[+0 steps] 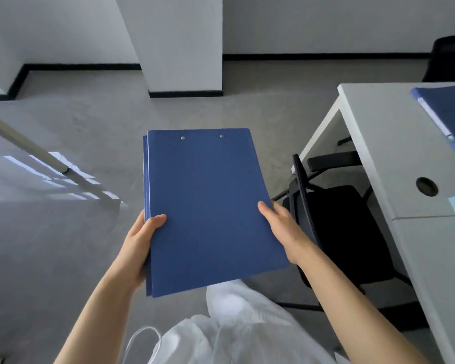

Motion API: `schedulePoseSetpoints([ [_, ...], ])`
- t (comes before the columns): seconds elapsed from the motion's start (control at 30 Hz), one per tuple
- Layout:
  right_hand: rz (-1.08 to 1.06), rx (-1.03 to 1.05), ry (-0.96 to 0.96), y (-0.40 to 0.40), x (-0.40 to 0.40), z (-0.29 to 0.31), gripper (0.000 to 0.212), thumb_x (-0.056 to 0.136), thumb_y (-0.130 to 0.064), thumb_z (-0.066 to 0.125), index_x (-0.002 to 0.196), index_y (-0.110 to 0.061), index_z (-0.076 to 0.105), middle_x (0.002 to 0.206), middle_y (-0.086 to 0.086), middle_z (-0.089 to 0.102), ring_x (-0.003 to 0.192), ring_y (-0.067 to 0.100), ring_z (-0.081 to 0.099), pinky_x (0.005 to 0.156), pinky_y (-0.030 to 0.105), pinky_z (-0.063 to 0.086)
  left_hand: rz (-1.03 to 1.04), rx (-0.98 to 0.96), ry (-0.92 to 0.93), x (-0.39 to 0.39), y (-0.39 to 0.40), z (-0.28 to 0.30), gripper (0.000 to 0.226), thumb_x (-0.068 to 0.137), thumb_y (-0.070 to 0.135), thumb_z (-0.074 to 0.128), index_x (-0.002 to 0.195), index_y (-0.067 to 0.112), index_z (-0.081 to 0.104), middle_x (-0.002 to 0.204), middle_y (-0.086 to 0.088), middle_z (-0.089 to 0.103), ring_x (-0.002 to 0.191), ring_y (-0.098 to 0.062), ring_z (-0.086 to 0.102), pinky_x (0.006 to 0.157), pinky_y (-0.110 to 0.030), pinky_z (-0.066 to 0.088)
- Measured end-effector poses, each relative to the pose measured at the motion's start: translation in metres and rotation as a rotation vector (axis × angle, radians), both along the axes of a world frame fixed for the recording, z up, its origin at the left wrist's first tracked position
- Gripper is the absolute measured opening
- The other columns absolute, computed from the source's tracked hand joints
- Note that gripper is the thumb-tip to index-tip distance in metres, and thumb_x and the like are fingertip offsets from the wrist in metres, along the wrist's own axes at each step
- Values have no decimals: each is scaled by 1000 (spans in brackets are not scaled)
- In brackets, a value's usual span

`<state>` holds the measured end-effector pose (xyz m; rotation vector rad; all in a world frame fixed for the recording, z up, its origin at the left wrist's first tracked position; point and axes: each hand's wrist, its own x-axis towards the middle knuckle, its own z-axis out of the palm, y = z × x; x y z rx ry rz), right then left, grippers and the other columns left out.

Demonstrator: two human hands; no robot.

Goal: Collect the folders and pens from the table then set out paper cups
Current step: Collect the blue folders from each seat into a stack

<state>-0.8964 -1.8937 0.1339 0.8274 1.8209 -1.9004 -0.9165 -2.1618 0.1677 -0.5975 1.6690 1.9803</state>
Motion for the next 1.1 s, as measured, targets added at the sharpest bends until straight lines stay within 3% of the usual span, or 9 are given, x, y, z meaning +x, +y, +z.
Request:
schedulePoseSetpoints([
  [0.17, 13, 175, 110, 20, -87, 14, 27, 98, -40, 47, 116, -22, 58, 113, -7, 66, 102, 9, 63, 83, 27, 51, -110, -22, -103, -101, 16, 0, 33, 95, 20, 50, 125, 19, 62, 120, -6, 71, 100, -26, 70, 83, -41, 53],
  [0.33, 31, 319, 128, 32, -159, 13, 40, 98, -44, 44, 113, -8, 52, 114, 10, 64, 105, 25, 61, 91, 41, 48, -82, -61, -172, -185, 48, 1, 28, 88, 27, 59, 114, 17, 65, 98, -6, 77, 80, -25, 74, 69, -36, 55],
  [0.43, -15, 356, 142, 37, -194, 10, 41, 98, -43, 45, 106, -3, 50, 94, 12, 63, 85, 29, 61, 83, 43, 50, -91, -46, -153, -229, 62, -2, 33, 87, 31, 66, 118, 20, 65, 103, -6, 76, 87, -28, 74, 71, -38, 56],
  [0.5, -58, 365, 132, 41, -224, 7, 38, 98, -40, 45, 99, -2, 49, 77, 2, 51, 69, 19, 50, 70, 37, 46, -113, -38, -137, -267, 70, -4, 34, 87, 29, 67, 119, 21, 64, 105, -6, 76, 89, -29, 73, 73, -40, 57],
  [0.57, -94, 373, 119, 45, -256, 6, 32, 99, -37, 44, 93, -6, 47, 72, -5, 44, 64, 13, 43, 63, 30, 40, -145, -43, -126, -306, 76, -9, 31, 88, 26, 67, 119, 21, 64, 105, -6, 76, 88, -28, 74, 72, -40, 57],
  [0.73, -193, 415, 100, 57, -344, 1, 30, 100, -34, 41, 75, -18, 36, 67, -7, 36, 57, 10, 35, 61, 29, 35, -240, -44, -114, -414, 95, -13, 26, 89, 21, 66, 115, 19, 65, 100, -4, 77, 79, -22, 75, 59, -32, 59],
  [0.83, -280, 386, 65, 66, -399, 4, 29, 100, -34, 41, 80, -13, 41, 73, -3, 42, 65, 12, 41, 65, 33, 38, -317, -41, -117, -488, 108, -7, 28, 88, 20, 67, 116, 18, 65, 104, -5, 76, 84, -24, 75, 67, -36, 58],
  [0.93, -353, 337, 48, 77, -437, 8, 35, 100, -36, 41, 100, -4, 52, 88, 7, 55, 80, 22, 55, 76, 42, 48, -398, -32, -116, -548, 128, -1, 32, 87, 19, 67, 119, 17, 64, 109, -7, 75, 91, -28, 73, 74, -39, 57],
  [1.1, -497, 306, -8, 111, -487, 13, 32, 100, -39, 41, 109, -11, 55, 107, 2, 63, 96, 18, 62, 82, 34, 50, -546, -32, -123, -628, 180, 0, 34, 87, 19, 66, 121, 12, 63, 109, -9, 75, 92, -30, 73, 71, -39, 59],
])
